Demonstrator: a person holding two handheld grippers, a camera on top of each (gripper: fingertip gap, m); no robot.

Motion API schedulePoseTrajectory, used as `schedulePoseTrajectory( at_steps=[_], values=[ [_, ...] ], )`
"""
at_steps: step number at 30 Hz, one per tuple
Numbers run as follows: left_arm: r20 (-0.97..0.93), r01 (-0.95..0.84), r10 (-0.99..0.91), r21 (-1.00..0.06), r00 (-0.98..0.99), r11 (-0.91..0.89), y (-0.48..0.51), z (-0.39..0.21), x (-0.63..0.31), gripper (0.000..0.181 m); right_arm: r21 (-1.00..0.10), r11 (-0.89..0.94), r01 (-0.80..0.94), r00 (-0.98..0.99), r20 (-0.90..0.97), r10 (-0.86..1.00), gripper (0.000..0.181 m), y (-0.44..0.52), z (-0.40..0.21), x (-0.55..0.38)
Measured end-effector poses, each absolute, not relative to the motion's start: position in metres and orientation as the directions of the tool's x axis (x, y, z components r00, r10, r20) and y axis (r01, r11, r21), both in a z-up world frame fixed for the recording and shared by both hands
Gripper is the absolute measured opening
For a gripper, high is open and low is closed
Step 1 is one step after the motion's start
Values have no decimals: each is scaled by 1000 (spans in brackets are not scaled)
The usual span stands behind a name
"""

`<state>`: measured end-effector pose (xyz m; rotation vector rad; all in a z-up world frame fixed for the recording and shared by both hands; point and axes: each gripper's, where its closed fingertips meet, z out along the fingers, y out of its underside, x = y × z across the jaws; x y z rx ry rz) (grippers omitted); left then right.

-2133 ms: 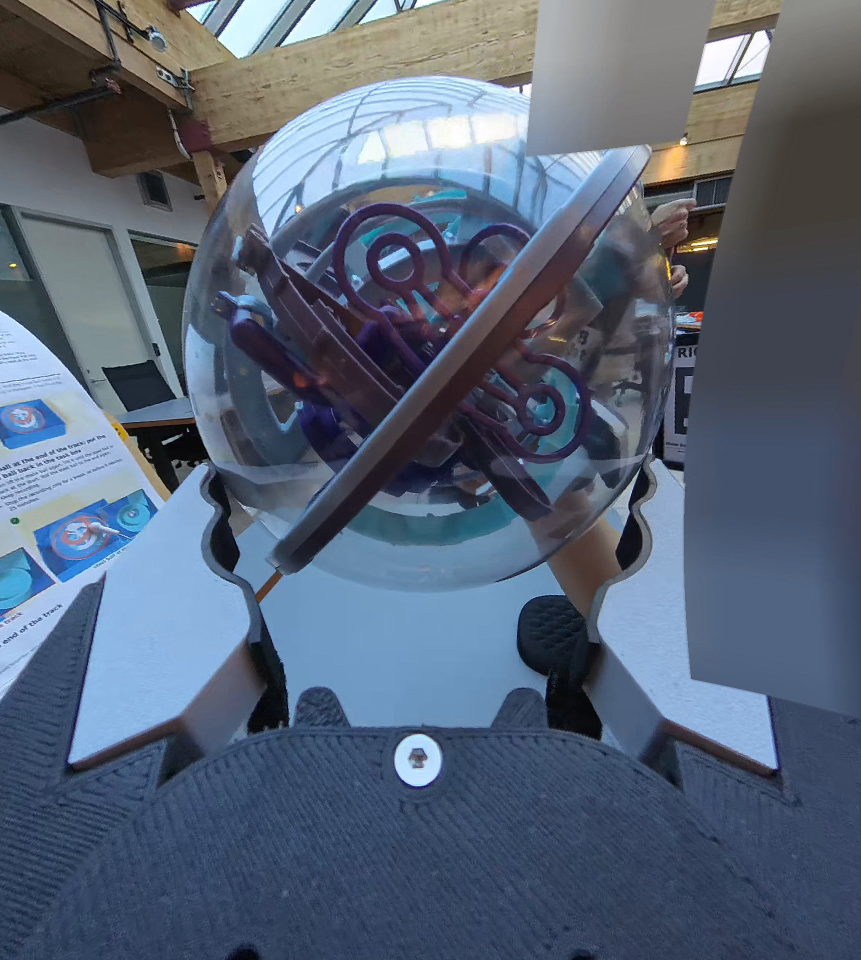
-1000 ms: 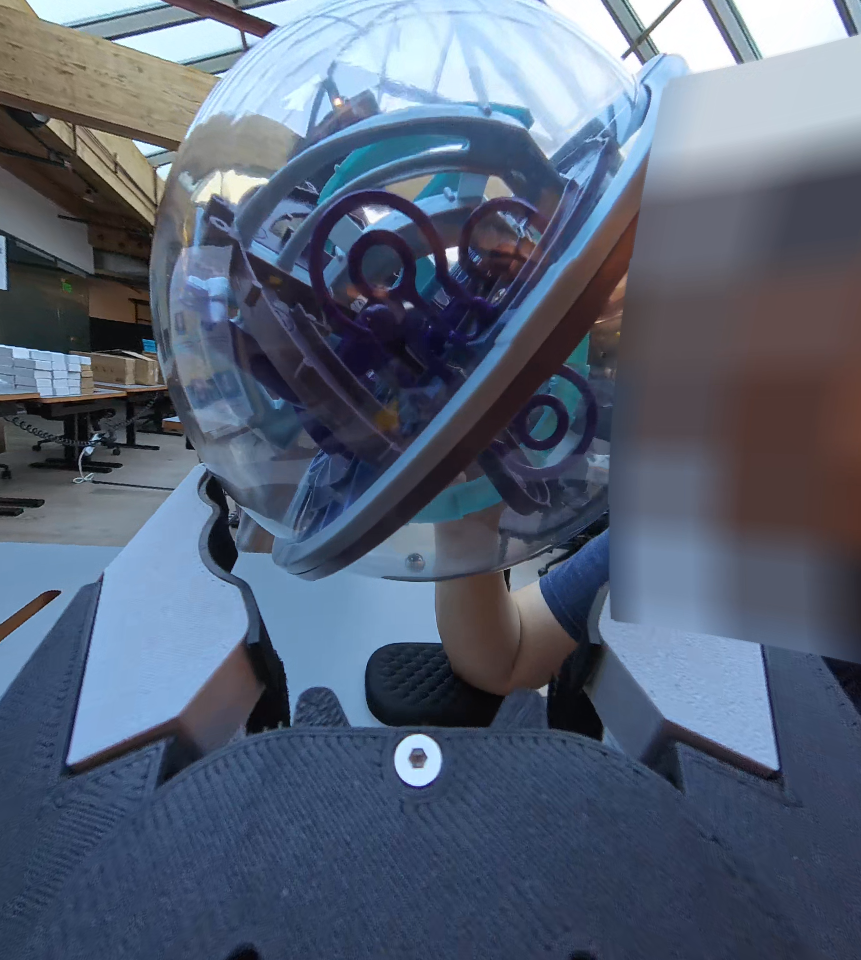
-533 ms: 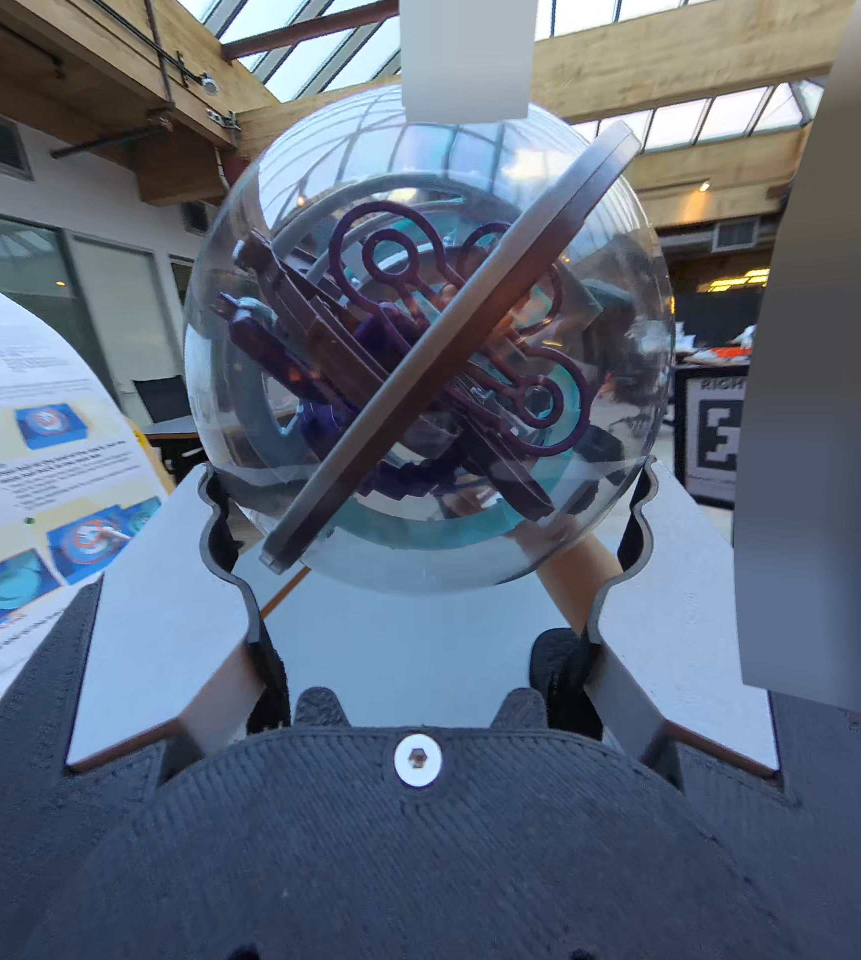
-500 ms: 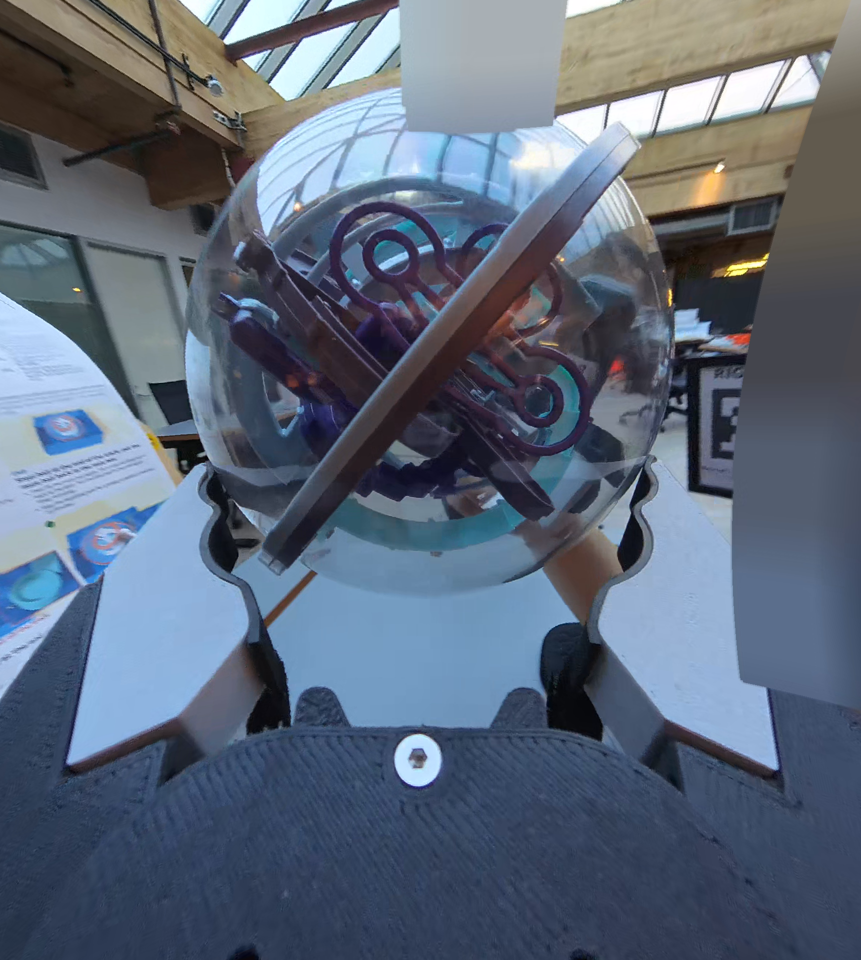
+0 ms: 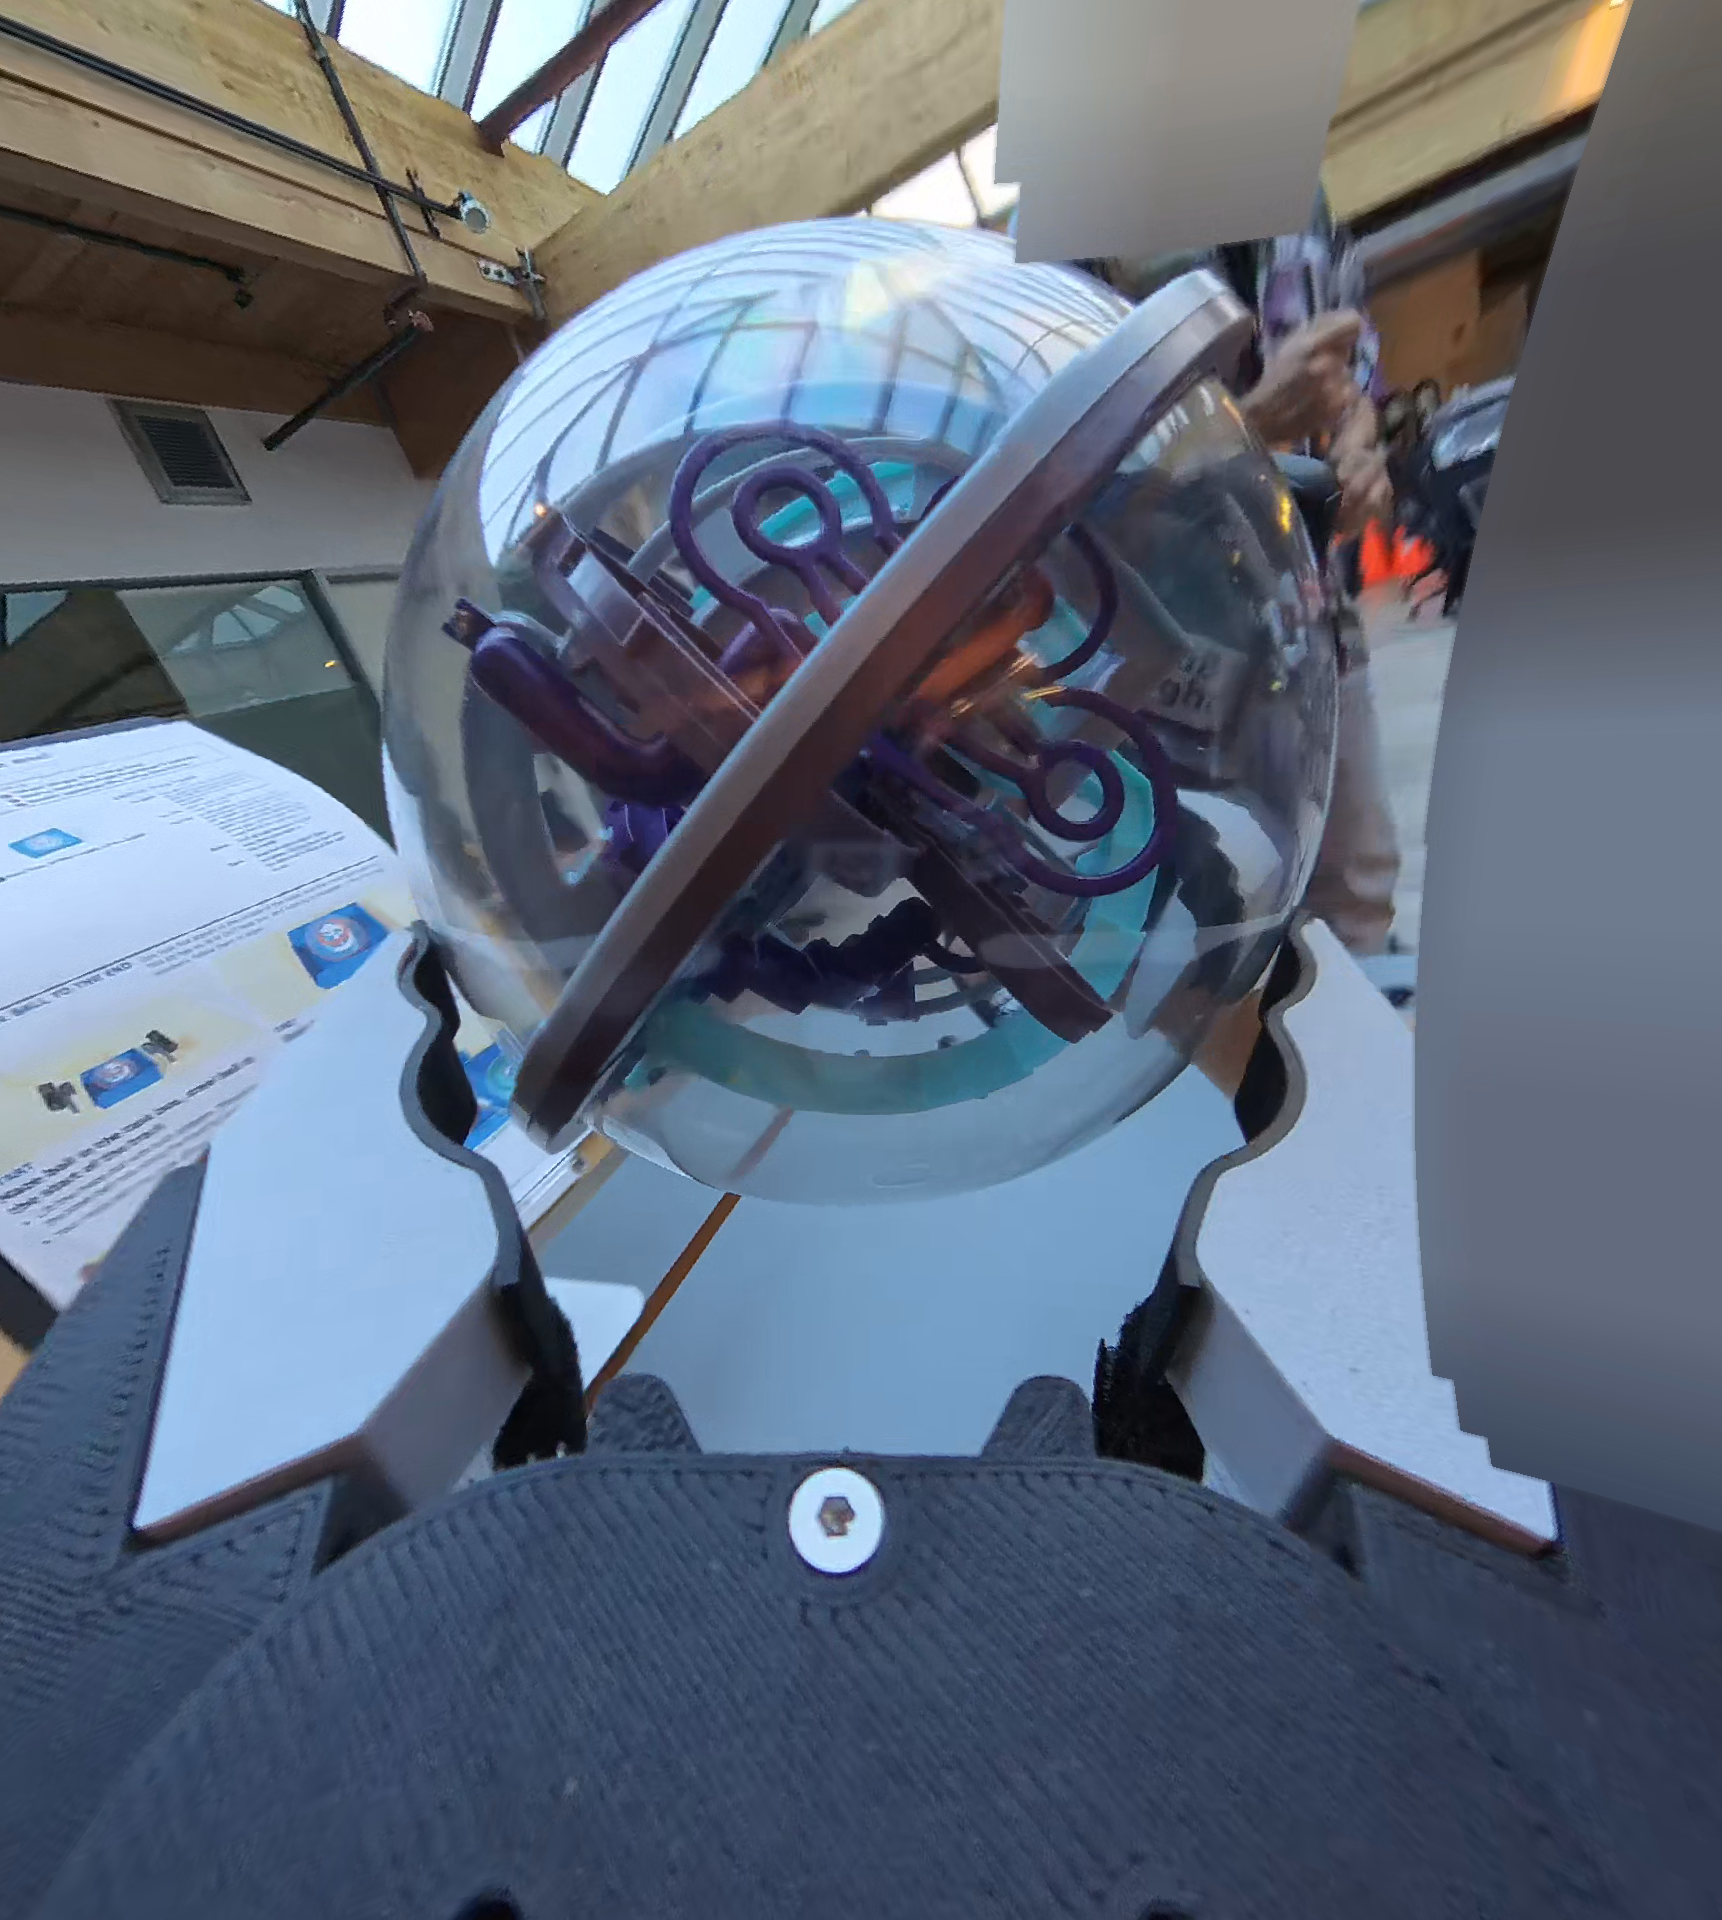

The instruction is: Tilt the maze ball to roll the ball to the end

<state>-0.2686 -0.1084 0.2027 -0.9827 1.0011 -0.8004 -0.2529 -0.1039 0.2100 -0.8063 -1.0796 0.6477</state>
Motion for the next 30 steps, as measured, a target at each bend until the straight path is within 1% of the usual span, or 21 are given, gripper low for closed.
schedulePoseTrajectory(
  at_steps=[4, 5, 9, 12, 15, 17, 21, 22, 30],
  values=[
    [-151, 294, -960, -930, 235, 219, -107, 234, -280, 151, -837, 548, -2, 368, 509, 779, 148, -108, 253, -267],
    [-123, 337, -972, -923, 202, 187, -106, 244, -283, 149, -839, 543, 23, 377, 510, 773, 147, -108, 265, -271],
    [-75, 467, -995, -879, 68, 99, -106, 272, -295, 149, -831, 526, 182, 412, 550, 726, 148, -109, 296, -288],
    [-36, 543, -998, -840, -56, 0, -110, 278, -307, 149, -818, 506, 273, 437, 574, 692, 148, -115, 307, -304],
    [-18, 552, -989, -831, -144, -65, -116, 277, -318, 151, -812, 485, 324, 469, 583, 663, 148, -121, 308, -318],
    [-31, 557, -986, -828, -165, -67, -121, 276, -326, 150, -806, 487, 338, 482, 592, 646, 147, -127, 307, -326],
    [-104, 587, -980, -809, -169, -15, -130, 279, -345, 151, -766, 520, 378, 487, 642, 592, 148, -137, 306, -343],
    [-115, 592, -976, -806, -185, -17, -132, 279, -348, 148, -757, 532, 380, 489, 652, 579, 147, -140, 307, -347],
    [-260, 625, -924, -780, -281, 29, -150, 272, -366, 147, -640, 647, 413, 502, 753, 425, 147, -163, 303, -370]
  ],
)
